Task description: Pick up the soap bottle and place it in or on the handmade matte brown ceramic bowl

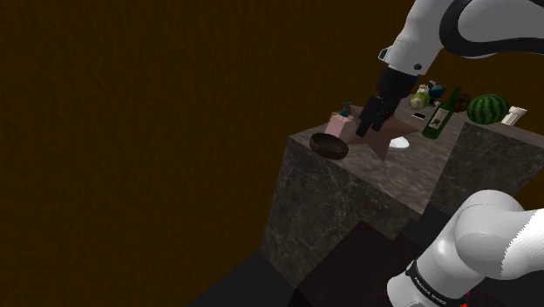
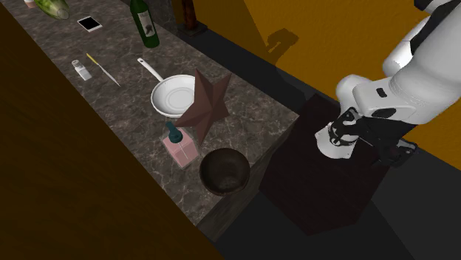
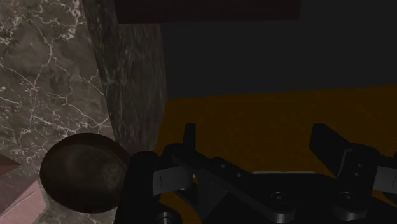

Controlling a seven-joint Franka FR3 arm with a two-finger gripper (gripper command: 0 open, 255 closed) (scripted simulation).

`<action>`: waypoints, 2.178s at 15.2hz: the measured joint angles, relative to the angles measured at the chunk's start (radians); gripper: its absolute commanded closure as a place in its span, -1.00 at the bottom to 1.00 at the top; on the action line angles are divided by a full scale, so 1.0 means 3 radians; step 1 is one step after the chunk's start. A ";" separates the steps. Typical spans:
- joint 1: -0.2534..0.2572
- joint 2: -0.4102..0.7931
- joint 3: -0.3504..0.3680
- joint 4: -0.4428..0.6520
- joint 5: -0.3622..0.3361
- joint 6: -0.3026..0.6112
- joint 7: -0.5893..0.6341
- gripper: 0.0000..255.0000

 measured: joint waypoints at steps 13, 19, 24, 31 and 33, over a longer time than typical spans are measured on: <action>-0.0197 0.0776 -0.0707 0.0372 -0.0420 0.0408 -0.0927 -1.00; -0.0243 0.1384 -0.1076 0.0841 -0.0481 0.0568 -0.1450 -1.00; -0.0265 0.1940 -0.1343 0.1310 -0.0399 0.0660 -0.1886 -1.00; -0.0378 0.2836 -0.1639 0.2219 -0.0077 0.0597 -0.2530 -1.00; -0.0454 0.3136 -0.1694 0.2540 0.0059 0.0547 -0.2718 -1.00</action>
